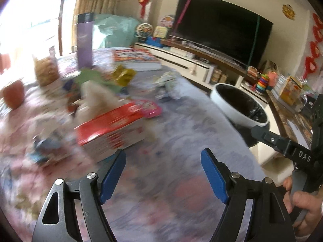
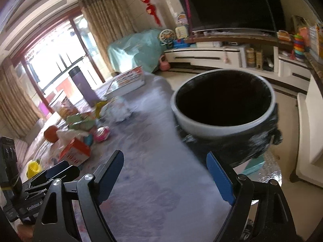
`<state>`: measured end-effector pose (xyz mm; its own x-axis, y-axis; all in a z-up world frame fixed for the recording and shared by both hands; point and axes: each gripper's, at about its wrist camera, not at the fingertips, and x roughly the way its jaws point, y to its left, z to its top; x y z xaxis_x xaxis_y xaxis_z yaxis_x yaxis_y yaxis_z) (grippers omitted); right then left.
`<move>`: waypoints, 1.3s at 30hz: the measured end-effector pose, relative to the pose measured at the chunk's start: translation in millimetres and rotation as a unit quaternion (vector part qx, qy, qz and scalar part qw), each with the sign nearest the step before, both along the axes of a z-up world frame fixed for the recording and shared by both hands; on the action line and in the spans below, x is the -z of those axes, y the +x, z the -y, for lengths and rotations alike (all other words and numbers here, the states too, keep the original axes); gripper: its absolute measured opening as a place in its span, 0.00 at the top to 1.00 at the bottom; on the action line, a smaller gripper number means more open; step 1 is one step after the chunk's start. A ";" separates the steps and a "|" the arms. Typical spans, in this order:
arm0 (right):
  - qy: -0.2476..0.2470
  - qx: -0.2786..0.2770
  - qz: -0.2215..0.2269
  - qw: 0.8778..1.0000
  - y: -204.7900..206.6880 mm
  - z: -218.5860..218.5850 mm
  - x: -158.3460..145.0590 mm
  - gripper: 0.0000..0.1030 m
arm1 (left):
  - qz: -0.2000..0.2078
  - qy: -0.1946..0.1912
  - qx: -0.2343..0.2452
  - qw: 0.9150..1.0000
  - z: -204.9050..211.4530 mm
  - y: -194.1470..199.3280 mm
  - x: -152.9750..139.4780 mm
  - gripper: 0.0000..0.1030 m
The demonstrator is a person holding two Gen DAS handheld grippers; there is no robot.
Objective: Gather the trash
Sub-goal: 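Move both open tools back over the table clutter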
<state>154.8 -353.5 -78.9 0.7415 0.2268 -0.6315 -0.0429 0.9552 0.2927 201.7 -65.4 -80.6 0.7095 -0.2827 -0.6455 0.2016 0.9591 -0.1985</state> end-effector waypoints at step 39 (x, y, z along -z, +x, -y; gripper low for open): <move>-0.099 -0.195 -0.011 0.976 33.0 -206.0 30.3 0.14 | -0.068 -0.037 -0.073 0.994 -165.2 29.1 6.5 0.24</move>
